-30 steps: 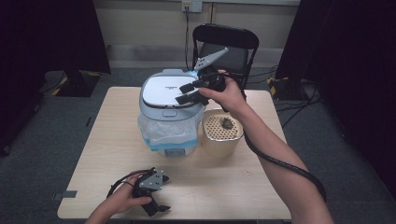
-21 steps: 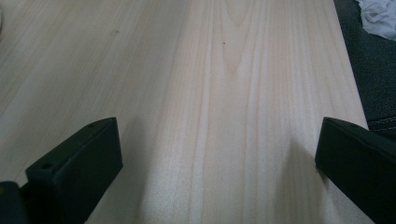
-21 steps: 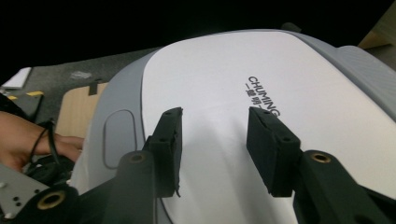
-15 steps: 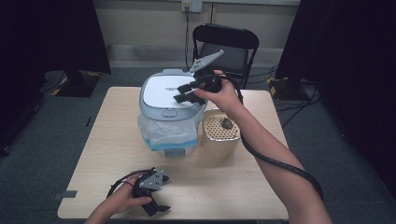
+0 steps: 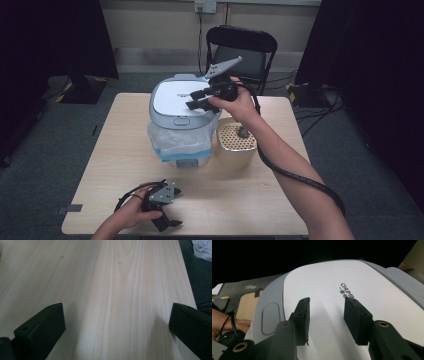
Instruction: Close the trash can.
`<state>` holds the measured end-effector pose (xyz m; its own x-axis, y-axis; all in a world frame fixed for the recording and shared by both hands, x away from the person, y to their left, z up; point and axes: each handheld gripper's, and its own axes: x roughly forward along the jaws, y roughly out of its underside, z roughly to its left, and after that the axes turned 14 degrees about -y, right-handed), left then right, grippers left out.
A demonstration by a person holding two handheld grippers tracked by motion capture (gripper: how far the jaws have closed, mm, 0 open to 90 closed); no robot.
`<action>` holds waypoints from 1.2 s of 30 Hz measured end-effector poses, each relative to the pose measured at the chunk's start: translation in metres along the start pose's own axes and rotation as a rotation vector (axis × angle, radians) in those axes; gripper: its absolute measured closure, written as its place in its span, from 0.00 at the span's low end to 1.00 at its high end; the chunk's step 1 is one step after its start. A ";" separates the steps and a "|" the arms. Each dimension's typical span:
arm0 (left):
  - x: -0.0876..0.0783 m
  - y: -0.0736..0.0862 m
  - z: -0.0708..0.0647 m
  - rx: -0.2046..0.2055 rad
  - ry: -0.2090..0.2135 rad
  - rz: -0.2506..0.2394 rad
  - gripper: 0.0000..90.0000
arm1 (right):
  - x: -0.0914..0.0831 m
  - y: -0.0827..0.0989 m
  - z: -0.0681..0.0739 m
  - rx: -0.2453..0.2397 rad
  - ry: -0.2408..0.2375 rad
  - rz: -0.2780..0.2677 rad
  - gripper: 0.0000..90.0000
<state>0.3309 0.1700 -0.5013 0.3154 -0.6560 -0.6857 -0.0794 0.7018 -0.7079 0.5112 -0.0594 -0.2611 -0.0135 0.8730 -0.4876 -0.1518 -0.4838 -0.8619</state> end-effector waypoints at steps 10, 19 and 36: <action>0.001 0.000 -0.001 -0.018 -0.001 -0.008 0.00 | 0.001 0.005 0.001 -0.014 0.014 -0.011 0.65; 0.001 0.000 -0.002 -0.023 -0.001 -0.010 0.00 | 0.001 0.006 0.001 -0.001 0.014 -0.026 0.65; 0.001 0.000 -0.002 -0.023 -0.001 -0.009 0.00 | 0.002 -0.002 0.008 0.022 0.045 0.005 0.25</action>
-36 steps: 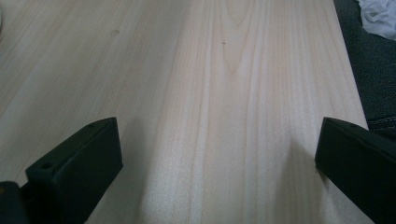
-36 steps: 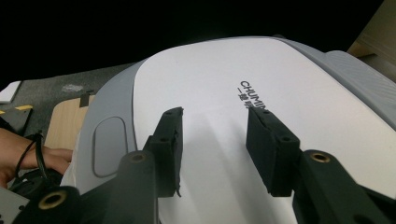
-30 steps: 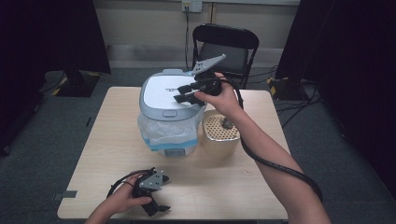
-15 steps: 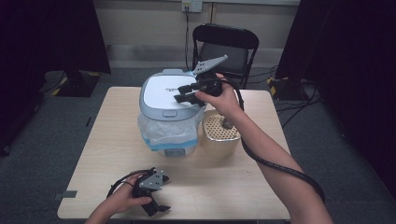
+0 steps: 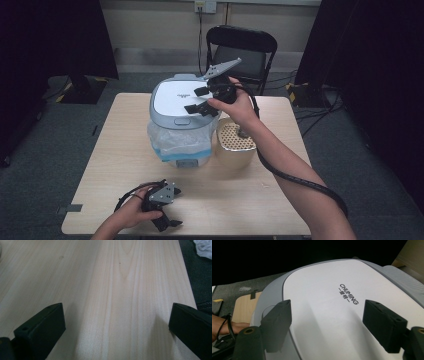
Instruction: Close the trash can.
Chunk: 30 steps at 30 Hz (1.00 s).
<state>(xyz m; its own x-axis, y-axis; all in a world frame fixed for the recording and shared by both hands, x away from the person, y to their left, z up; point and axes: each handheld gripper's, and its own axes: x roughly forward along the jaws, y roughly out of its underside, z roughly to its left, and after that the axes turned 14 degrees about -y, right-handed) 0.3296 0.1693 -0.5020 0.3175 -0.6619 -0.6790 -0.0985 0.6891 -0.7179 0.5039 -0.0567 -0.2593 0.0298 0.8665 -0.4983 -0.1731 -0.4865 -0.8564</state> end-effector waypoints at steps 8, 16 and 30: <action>-0.001 0.000 0.002 0.023 0.001 0.009 0.00 | -0.013 0.000 0.006 0.003 0.006 -0.012 0.16; 0.000 0.000 0.000 0.003 0.003 -0.005 0.00 | -0.027 0.004 0.013 0.006 0.008 -0.018 0.16; 0.000 0.000 0.001 0.003 0.005 -0.004 0.00 | -0.044 0.013 0.025 -0.008 0.020 0.008 0.16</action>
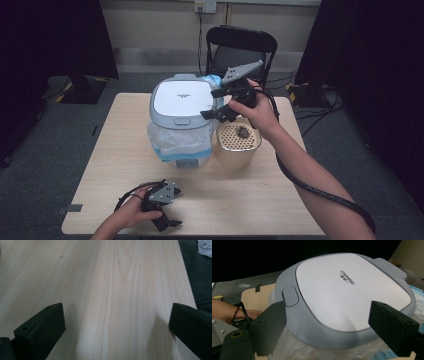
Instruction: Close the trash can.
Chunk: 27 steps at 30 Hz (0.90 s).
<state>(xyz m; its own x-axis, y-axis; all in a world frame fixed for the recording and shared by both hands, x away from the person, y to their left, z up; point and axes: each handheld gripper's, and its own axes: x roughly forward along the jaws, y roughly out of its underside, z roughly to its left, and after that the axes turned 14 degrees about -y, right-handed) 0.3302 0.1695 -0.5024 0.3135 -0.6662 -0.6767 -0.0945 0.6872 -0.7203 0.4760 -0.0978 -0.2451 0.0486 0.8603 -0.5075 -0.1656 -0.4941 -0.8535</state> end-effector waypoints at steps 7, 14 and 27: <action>0.000 0.000 0.000 0.000 0.000 -0.001 0.00 | -0.008 0.005 0.002 -0.002 0.008 0.000 0.16; 0.000 0.000 0.000 0.001 -0.001 0.000 0.00 | -0.016 0.016 0.005 0.005 0.011 0.000 0.16; 0.000 0.000 0.000 0.000 -0.001 0.000 0.00 | -0.026 0.035 0.010 0.006 0.020 0.010 0.16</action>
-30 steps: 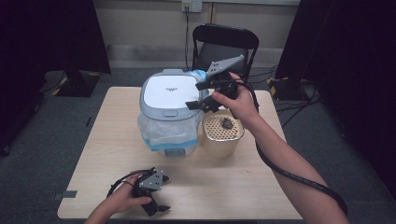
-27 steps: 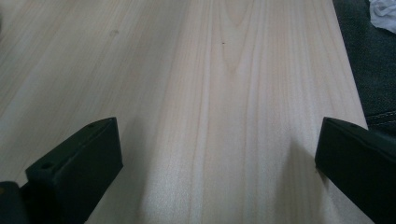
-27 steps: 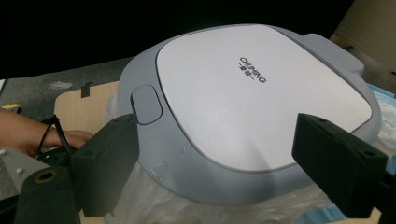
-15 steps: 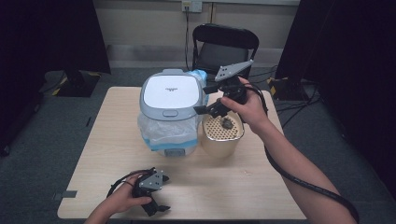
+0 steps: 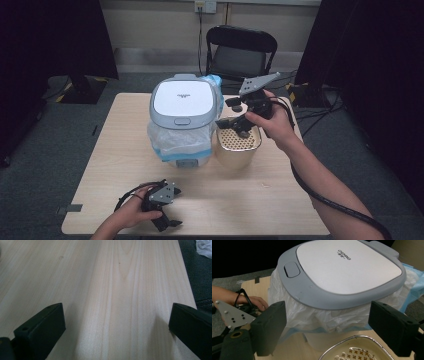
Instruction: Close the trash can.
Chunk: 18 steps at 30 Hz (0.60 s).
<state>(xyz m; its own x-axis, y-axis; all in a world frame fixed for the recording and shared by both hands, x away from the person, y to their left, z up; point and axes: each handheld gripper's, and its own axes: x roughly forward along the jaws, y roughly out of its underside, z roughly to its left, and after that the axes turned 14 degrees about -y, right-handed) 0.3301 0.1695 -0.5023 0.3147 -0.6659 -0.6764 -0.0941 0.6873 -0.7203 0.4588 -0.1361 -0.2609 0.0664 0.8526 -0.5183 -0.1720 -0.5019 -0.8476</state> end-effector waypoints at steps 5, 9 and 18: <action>0.001 0.000 0.000 -0.003 -0.004 -0.005 0.00 | -0.003 0.012 0.004 -0.002 -0.003 0.018 0.16; 0.001 0.000 0.000 -0.003 -0.004 -0.005 0.00 | -0.004 0.020 0.008 -0.001 -0.016 0.014 0.16; 0.001 0.000 0.000 -0.006 0.001 -0.002 0.00 | -0.003 0.038 0.014 0.006 -0.032 0.022 0.16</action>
<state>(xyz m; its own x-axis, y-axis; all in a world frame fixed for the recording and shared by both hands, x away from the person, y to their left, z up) 0.3298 0.1692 -0.5031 0.3136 -0.6678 -0.6750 -0.0987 0.6841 -0.7226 0.4387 -0.1562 -0.2900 0.0311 0.8456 -0.5329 -0.1788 -0.5198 -0.8353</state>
